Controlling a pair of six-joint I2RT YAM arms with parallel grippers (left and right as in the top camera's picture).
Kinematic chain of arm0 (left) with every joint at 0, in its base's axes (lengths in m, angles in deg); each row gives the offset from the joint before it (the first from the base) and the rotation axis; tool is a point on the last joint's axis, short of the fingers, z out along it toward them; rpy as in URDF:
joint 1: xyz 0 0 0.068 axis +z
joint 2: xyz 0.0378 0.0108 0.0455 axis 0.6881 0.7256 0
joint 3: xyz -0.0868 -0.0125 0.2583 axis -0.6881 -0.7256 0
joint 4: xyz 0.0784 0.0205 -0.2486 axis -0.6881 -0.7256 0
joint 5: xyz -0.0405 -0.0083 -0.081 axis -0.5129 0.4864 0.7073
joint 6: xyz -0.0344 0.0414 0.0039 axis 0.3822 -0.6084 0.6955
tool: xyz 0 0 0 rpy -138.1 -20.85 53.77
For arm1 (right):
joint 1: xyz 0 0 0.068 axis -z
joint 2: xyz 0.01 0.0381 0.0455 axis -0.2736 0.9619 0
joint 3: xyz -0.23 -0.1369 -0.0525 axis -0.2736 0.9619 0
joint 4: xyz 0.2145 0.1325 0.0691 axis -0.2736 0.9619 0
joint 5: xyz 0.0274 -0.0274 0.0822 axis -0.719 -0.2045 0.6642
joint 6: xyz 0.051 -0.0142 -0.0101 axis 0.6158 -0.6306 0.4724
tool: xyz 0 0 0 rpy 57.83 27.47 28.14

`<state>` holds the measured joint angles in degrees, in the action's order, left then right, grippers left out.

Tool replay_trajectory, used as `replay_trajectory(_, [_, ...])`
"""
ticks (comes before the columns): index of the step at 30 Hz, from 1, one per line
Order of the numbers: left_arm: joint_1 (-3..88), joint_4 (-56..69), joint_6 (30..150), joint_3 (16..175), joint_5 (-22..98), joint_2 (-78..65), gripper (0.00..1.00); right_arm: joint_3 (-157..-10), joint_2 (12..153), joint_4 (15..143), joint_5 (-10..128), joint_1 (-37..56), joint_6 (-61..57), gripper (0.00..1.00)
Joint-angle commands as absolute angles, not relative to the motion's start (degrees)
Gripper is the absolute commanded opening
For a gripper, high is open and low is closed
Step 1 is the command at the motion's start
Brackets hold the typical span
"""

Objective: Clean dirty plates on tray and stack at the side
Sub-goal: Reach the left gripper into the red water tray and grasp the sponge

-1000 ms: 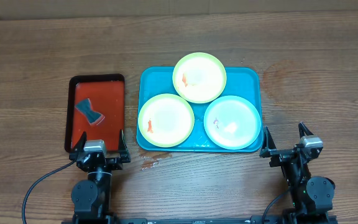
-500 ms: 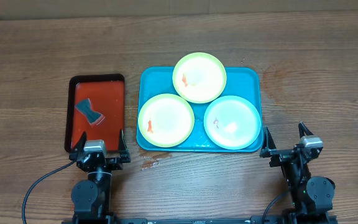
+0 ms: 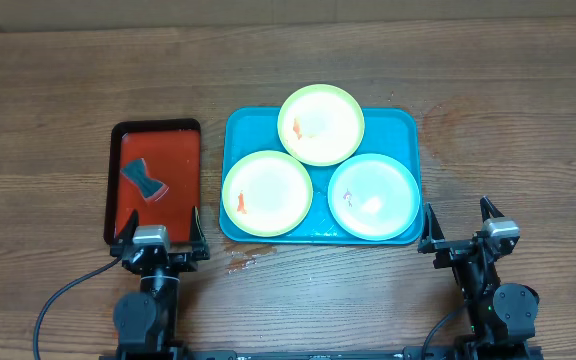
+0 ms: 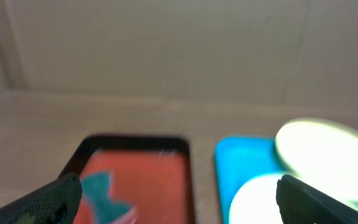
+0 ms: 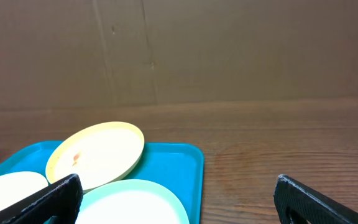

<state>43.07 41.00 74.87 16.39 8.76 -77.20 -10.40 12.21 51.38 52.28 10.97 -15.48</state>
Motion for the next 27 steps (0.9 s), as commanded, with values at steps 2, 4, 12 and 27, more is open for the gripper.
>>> replay_trajectory(2, [42.7, 49.0, 80.7, 16.17, 18.25, -77.86, 0.99, -9.81, 11.65, 51.03, 52.13, 10.79, -15.69, 1.0])
replay_trajectory(4, [42.7, 56.19, 80.7, 16.17, 18.81, -77.86, 1.0, -9.81, 11.65, 51.05, 52.11, 10.79, -15.69, 1.0])
replay_trajectory(12, [42.72, 63.86, 76.75, 26.99, 15.65, -70.9, 1.0, -9.81, 11.67, 51.03, 52.13, 10.79, -15.67, 1.0])
replay_trajectory(27, [44.52, 7.15, 72.29, 87.64, 11.36, -9.2, 1.0, -9.81, 11.65, 51.03, 52.13, 10.79, -15.69, 1.0])
